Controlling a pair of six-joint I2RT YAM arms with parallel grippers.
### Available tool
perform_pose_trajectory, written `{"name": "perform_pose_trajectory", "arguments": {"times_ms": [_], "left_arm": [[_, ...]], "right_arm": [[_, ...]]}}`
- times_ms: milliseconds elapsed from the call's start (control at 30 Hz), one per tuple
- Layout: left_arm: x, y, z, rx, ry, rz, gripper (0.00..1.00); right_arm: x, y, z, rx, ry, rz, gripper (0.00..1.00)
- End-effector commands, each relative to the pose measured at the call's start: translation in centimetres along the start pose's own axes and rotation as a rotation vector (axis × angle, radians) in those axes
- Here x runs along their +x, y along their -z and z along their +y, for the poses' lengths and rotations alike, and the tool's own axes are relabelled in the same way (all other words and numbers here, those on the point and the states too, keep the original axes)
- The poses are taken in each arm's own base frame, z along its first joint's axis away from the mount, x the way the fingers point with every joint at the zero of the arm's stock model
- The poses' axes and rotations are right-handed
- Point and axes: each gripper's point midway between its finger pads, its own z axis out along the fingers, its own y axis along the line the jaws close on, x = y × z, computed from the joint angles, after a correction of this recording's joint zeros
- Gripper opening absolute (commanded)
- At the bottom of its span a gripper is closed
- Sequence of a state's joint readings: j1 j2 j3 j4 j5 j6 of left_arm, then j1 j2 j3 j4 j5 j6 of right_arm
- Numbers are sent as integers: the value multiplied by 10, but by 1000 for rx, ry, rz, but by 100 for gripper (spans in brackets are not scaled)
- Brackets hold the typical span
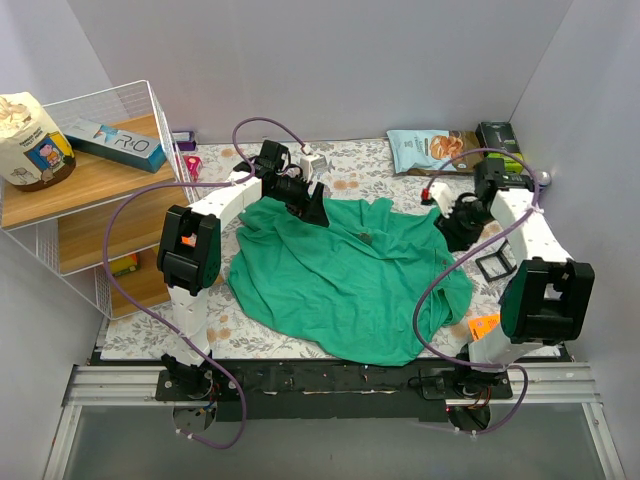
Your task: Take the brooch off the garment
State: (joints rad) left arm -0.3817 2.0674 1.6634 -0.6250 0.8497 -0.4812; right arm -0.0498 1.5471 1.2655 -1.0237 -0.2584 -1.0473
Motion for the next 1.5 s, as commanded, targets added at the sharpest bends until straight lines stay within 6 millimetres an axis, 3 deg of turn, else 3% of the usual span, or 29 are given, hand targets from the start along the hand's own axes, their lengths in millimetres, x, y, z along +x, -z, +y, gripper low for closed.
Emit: {"name": "perform_pose_trajectory", "arguments": {"times_ms": [0,67,100,200,233,267,333,367,500,733,900,1367,1467], "left_arm": [[-6,11,-8,-20,-57,-15,69],[-1,11,-8,-22,-52,-7,69],[2,12,-8,-28,-51,1,69],[21,14,-5,-39,-74,55,67],[25,16,-4,-41,-83,66,67],[30,18,-5,-39,-86,76,67],[43,22,-7,-45,-94,106,67],[49,23,-7,-47,-90,115,67],[69,26,-8,-71,-66,151,67],[85,38,-7,-117,-65,180,68],[85,39,-6,-127,-61,181,68],[85,37,-6,-121,-57,181,68],[84,37,-6,-121,-58,180,68]], "right_arm": [[-83,1,29,-140,17,-208,41],[-115,-4,34,-171,10,-283,41],[-136,-2,26,-145,39,-341,39],[-173,-13,27,-186,59,-405,28],[-179,-17,29,-212,55,-410,26],[-183,-34,32,-259,44,-383,23],[-192,-41,34,-302,43,-367,22],[-193,-55,38,-335,40,-346,22],[-199,-72,44,-371,57,-337,25],[-200,-100,49,-414,45,-288,33],[-199,-109,48,-416,47,-277,27],[-191,-136,50,-402,52,-215,30],[-194,-140,46,-392,41,-210,21]]}}
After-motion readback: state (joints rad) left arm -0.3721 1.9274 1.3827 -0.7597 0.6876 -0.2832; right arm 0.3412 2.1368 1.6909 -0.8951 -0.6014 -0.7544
